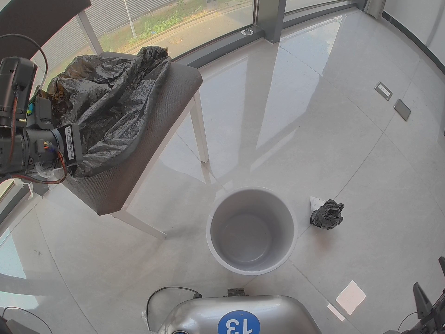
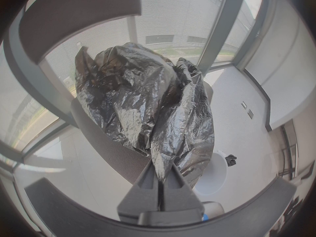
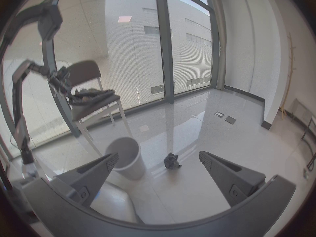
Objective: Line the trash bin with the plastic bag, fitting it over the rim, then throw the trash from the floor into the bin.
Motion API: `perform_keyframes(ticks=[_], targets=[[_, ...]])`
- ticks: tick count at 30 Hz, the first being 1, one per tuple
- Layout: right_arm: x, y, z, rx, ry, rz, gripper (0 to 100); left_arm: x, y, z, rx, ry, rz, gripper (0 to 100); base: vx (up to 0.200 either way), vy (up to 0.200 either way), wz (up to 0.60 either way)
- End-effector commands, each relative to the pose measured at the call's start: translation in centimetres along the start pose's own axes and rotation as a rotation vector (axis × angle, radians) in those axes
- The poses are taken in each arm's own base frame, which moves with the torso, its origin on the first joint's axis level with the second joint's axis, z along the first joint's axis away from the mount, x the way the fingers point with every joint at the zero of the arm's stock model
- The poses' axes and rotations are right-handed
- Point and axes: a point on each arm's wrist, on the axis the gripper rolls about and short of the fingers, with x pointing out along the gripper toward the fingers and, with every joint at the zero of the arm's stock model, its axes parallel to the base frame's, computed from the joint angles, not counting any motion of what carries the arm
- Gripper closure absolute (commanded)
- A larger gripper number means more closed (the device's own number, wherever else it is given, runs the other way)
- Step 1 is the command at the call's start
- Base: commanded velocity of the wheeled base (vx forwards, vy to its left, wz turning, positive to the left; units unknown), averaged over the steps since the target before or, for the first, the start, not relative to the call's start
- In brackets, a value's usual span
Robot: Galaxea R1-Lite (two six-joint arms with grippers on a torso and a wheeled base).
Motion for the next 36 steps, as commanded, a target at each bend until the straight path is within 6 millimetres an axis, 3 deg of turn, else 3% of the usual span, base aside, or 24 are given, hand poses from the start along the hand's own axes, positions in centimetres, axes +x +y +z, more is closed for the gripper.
perform_keyframes(ticks=[1, 6, 13, 20, 28, 32, 36], targets=[[2.0, 0.0, 10.4, 0.265, 0.003, 0.092, 0, -2.1, -0.8, 0.3, 0.188, -0.043, -0.082, 100, 0.000, 0.000, 0.00], [5.2, -0.3, 11.8, 0.268, 0.121, 0.075, 0, -3.8, -2.0, 0.6, 0.223, -0.097, -0.167, 100, 0.000, 0.000, 0.00], [10.8, -0.6, 11.3, 0.254, 0.354, 0.073, 0, -5.9, -3.5, 0.3, 0.380, -0.147, -0.280, 100, 0.000, 0.000, 0.00], [16.1, -0.3, 13.7, 0.252, 0.420, 0.111, 0, -8.0, -4.9, 0.1, 0.433, -0.182, -0.424, 100, 0.000, 0.000, 0.00], [18.5, 0.8, 13.8, 0.222, 0.467, 0.180, 0, -9.4, -5.3, -0.1, 0.497, -0.222, -0.551, 100, 0.000, 0.000, 0.00], [19.2, 1.3, 13.7, 0.208, 0.488, 0.209, 0, -10.3, -5.7, -0.2, 0.509, -0.237, -0.713, 100, 0.000, 0.000, 0.00], [20.1, 1.6, 14.3, 0.206, 0.502, 0.222, 0, -10.0, -5.8, -0.7, 0.534, -0.220, -0.780, 100, 0.000, 0.000, 0.00]])
